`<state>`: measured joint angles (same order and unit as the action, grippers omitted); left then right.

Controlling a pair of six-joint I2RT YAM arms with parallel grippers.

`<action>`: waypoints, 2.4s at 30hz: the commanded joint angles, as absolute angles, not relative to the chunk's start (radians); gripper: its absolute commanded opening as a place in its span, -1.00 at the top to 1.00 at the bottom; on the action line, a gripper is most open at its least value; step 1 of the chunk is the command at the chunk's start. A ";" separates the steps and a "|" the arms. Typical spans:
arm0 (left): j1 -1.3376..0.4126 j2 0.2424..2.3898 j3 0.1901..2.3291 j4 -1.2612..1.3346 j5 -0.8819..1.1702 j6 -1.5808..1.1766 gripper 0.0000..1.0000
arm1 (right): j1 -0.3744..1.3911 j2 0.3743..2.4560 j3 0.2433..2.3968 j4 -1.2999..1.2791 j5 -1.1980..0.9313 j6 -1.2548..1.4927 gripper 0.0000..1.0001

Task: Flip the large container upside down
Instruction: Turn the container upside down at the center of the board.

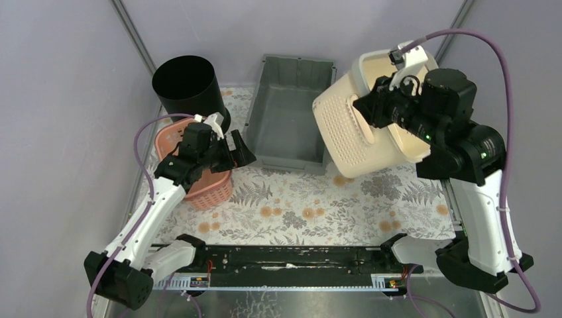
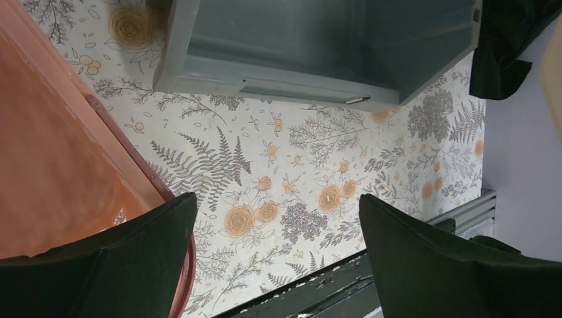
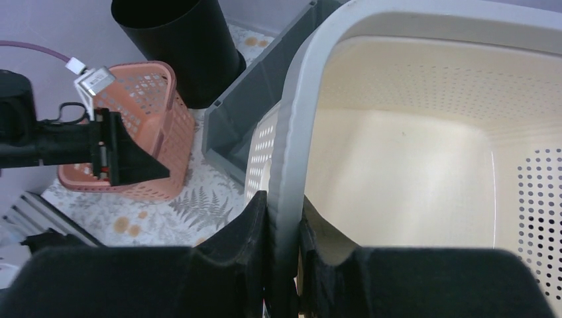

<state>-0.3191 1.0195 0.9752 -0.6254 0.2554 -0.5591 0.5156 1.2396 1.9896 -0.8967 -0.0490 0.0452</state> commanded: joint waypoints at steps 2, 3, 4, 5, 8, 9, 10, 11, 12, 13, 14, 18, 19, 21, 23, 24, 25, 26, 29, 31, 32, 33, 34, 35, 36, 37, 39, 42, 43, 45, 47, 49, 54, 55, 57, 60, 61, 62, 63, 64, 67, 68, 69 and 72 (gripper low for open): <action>-0.330 1.057 0.965 -0.551 0.255 -0.576 -1.00 | 0.514 1.152 1.959 -0.794 0.001 0.155 1.00; -0.336 1.065 0.964 -0.546 0.253 -0.579 -1.00 | 0.515 1.151 1.946 -0.799 0.002 0.175 1.00; -0.341 1.070 0.963 -0.541 0.251 -0.582 -1.00 | 0.514 1.153 1.936 -0.806 0.010 0.201 1.00; -0.348 1.075 0.961 -0.534 0.249 -0.584 -1.00 | 0.514 1.155 1.922 -0.810 0.023 0.226 1.00; -0.363 1.085 0.955 -0.520 0.244 -0.590 -1.00 | 0.514 1.170 1.884 -0.810 0.041 0.276 1.00; -0.367 1.087 0.952 -0.516 0.245 -0.592 -1.00 | 0.515 1.177 1.877 -0.811 0.050 0.288 1.00; -0.368 1.087 0.949 -0.513 0.245 -0.593 -1.00 | 0.514 1.184 1.868 -0.809 0.061 0.298 1.00; -0.369 1.087 0.947 -0.510 0.243 -0.594 -1.00 | 0.513 1.188 1.856 -0.799 0.063 0.305 1.00; -0.370 1.085 0.946 -0.509 0.243 -0.595 -1.00 | 0.512 1.193 1.843 -0.787 0.063 0.311 1.00; -0.369 1.084 0.944 -0.509 0.243 -0.595 -1.00 | 0.507 1.199 1.833 -0.771 0.055 0.323 1.00; -0.369 1.083 0.943 -0.509 0.244 -0.595 -1.00 | 0.497 1.204 1.823 -0.754 0.035 0.335 1.00; -0.371 1.066 0.934 -0.506 0.244 -0.600 -1.00 | 0.430 1.211 1.760 -0.655 -0.107 0.408 1.00; -0.373 1.064 0.930 -0.505 0.242 -0.601 -1.00 | 0.397 1.210 1.740 -0.628 -0.152 0.434 1.00; -0.371 1.058 0.919 -0.505 0.237 -0.601 -1.00 | 0.360 1.201 1.693 -0.550 -0.248 0.504 1.00; -0.371 1.051 0.906 -0.501 0.234 -0.602 -1.00 | 0.346 1.187 1.640 -0.478 -0.305 0.560 1.00; -0.371 1.048 0.898 -0.497 0.236 -0.605 -1.00 | 0.340 1.179 1.591 -0.439 -0.334 0.589 1.00; -0.372 1.046 0.892 -0.492 0.238 -0.607 -1.00 | 0.331 1.174 1.562 -0.400 -0.363 0.618 1.00; -0.371 1.042 0.887 -0.489 0.242 -0.611 -1.00 | 0.321 1.170 1.535 -0.359 -0.394 0.650 1.00; -0.371 1.036 0.882 -0.487 0.242 -0.611 -1.00 | 0.299 1.157 1.457 -0.209 -0.471 0.759 1.00; -0.372 1.031 0.881 -0.492 0.238 -0.608 -1.00 | 0.285 1.159 1.418 -0.113 -0.517 0.829 1.00; -0.371 1.028 0.882 -0.497 0.234 -0.605 -1.00 | 0.278 1.163 1.407 -0.076 -0.536 0.863 1.00; -0.371 1.023 0.884 -0.501 0.231 -0.604 -1.00 | 0.271 1.166 1.397 -0.033 -0.557 0.894 1.00; -0.373 1.017 0.884 -0.505 0.226 -0.602 -1.00 | 0.266 1.171 1.385 0.014 -0.576 0.933 1.00; -0.371 1.014 0.884 -0.508 0.220 -0.601 -1.00 | 0.261 1.177 1.376 0.056 -0.593 0.969 1.00; -0.371 1.009 0.885 -0.512 0.213 -0.599 -1.00 | 0.258 1.186 1.370 0.095 -0.611 1.002 1.00; -0.371 1.005 0.888 -0.518 0.206 -0.596 -1.00 | 0.257 1.195 1.361 0.142 -0.630 1.038 1.00; -0.372 0.998 0.894 -0.531 0.193 -0.592 -1.00 | 0.255 1.217 1.339 0.236 -0.661 1.114 1.00; -0.371 0.985 0.909 -0.551 0.169 -0.585 -1.00 | 0.255 1.254 1.294 0.379 -0.692 1.226 1.00; -0.370 0.981 0.914 -0.558 0.159 -0.582 -1.00 | 0.255 1.269 1.280 0.444 -0.703 1.273 1.00; -0.370 0.970 0.925 -0.571 0.138 -0.577 -1.00 | 0.255 1.297 1.247 0.544 -0.713 1.342 1.00; -0.368 0.962 0.932 -0.581 0.124 -0.574 -1.00 | 0.255 1.328 1.229 0.632 -0.718 1.393 1.00; -0.365 0.958 0.939 -0.594 0.119 -0.572 -1.00 | 0.255 1.360 1.213 0.730 -0.720 1.454 1.00; -0.359 0.948 0.942 -0.604 0.105 -0.569 -1.00 | 0.257 1.457 1.189 0.975 -0.737 1.621 1.00; -0.358 0.949 0.942 -0.604 0.104 -0.568 -1.00 | 0.256 1.472 1.185 1.011 -0.734 1.643 1.00; -0.355 0.950 0.942 -0.606 0.103 -0.568 -1.00 | 0.258 1.501 1.186 1.058 -0.734 1.673 1.00; -0.353 0.957 0.944 -0.605 0.105 -0.569 -1.00 | 0.256 1.520 1.185 1.101 -0.741 1.706 1.00; -0.353 0.958 0.943 -0.604 0.105 -0.569 -1.00 | 0.256 1.519 1.184 1.098 -0.745 1.705 1.00; -0.353 0.960 0.944 -0.604 0.105 -0.569 -1.00 | 0.256 1.517 1.181 1.097 -0.748 1.706 1.00; -0.353 0.960 0.946 -0.604 0.107 -0.569 -1.00 | 0.254 1.513 1.175 1.094 -0.748 1.708 1.00; -0.352 0.962 0.947 -0.604 0.106 -0.569 -1.00 | 0.252 1.511 1.171 1.087 -0.750 1.715 1.00; -0.351 0.968 0.953 -0.604 0.102 -0.568 -1.00 | 0.250 1.504 1.145 1.076 -0.751 1.771 1.00; -0.351 0.970 0.955 -0.604 0.101 -0.568 -1.00 | 0.246 1.499 1.137 1.069 -0.750 1.784 1.00; -0.352 0.972 0.957 -0.604 0.101 -0.568 -1.00 | 0.242 1.494 1.124 1.059 -0.747 1.795 1.00; -0.351 0.980 0.961 -0.601 0.103 -0.569 -1.00 | 0.221 1.464 1.081 1.015 -0.730 1.807 1.00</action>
<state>-0.3580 0.9722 0.9257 -0.6018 0.1223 -0.5880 0.2317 1.5558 1.1027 0.9119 -0.7258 1.6756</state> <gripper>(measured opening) 0.998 0.228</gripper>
